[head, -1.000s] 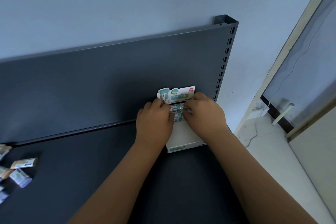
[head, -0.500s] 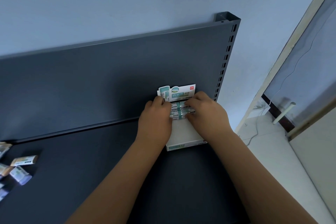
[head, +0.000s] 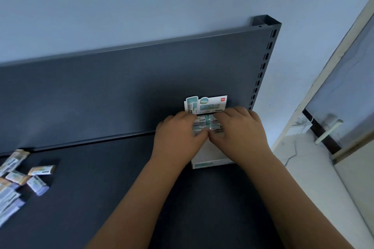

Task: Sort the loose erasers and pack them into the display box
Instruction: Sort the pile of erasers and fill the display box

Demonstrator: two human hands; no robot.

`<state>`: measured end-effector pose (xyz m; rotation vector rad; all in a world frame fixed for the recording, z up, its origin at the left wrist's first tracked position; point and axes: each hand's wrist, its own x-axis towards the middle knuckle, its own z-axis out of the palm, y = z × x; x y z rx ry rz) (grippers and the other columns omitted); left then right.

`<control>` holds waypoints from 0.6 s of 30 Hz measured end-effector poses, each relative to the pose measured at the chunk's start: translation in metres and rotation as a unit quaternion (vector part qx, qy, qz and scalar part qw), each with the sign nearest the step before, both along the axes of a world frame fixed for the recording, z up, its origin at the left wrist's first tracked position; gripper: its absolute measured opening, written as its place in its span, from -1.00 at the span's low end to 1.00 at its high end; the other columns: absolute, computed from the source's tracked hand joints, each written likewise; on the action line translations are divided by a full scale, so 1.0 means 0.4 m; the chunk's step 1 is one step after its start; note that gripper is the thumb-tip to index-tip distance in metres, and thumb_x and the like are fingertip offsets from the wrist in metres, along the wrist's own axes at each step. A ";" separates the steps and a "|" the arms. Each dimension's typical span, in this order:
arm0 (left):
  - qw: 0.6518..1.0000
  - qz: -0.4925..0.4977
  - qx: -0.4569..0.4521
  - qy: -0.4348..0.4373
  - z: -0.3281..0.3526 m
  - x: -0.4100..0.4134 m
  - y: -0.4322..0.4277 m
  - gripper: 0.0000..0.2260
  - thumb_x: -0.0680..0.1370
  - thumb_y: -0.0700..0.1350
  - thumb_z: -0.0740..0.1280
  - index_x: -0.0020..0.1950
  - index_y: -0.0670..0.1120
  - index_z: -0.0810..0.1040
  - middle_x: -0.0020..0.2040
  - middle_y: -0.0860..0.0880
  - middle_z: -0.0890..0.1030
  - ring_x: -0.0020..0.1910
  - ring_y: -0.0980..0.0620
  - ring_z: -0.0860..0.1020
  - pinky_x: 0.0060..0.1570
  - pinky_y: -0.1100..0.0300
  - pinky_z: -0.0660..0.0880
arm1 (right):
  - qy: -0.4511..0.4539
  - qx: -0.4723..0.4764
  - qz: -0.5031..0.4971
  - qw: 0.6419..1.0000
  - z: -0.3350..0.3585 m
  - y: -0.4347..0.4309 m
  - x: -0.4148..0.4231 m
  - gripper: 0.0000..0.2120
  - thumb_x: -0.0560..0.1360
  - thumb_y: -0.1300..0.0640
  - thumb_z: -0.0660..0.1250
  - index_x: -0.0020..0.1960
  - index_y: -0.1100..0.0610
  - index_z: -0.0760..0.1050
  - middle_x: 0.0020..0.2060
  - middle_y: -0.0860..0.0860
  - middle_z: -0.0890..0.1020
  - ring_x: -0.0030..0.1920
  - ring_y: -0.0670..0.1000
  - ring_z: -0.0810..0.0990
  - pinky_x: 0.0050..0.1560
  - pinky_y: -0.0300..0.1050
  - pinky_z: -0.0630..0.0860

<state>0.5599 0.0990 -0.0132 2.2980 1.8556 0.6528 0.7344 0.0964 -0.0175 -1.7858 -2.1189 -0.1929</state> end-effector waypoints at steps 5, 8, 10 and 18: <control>0.996 0.010 0.028 -0.089 0.033 -0.091 -0.078 -0.54 0.47 0.11 0.44 0.35 0.03 0.54 0.23 0.07 0.60 0.18 0.06 0.54 0.16 0.09 0.52 | 0.131 -0.044 0.046 0.989 0.033 -0.074 -0.059 -0.50 0.52 -0.27 0.29 0.34 -0.02 0.48 0.26 -0.10 0.57 0.25 -0.04 0.50 0.22 -0.11 0.46; 0.999 0.048 0.011 -0.009 0.035 -0.171 -0.115 -0.41 0.46 0.21 0.43 0.43 -0.02 0.49 0.32 0.04 0.56 0.28 0.01 0.51 0.24 0.07 0.49 | 0.186 -0.066 0.054 0.979 0.036 -0.110 -0.107 -0.41 0.52 -0.30 0.27 0.45 -0.03 0.37 0.36 -0.13 0.48 0.35 -0.08 0.42 0.29 -0.16 0.37; 0.998 0.067 0.011 0.015 0.032 -0.219 -0.135 -0.38 0.46 0.27 0.37 0.42 -0.04 0.50 0.31 0.02 0.58 0.29 -0.01 0.51 0.25 0.05 0.49 | 0.196 -0.064 0.058 0.977 0.035 -0.122 -0.143 -0.37 0.51 -0.30 0.28 0.47 0.00 0.36 0.38 -0.11 0.47 0.37 -0.07 0.40 0.33 -0.15 0.36; 0.994 0.100 0.016 0.038 0.010 -0.448 -0.182 -0.35 0.42 0.36 0.21 0.37 0.00 0.53 0.26 0.02 0.61 0.25 -0.04 0.53 0.19 0.05 0.49 | 0.213 -0.071 0.080 0.971 0.012 -0.182 -0.378 -0.32 0.53 -0.35 0.18 0.54 -0.03 0.25 0.47 -0.11 0.36 0.53 -0.09 0.21 0.49 -0.15 0.23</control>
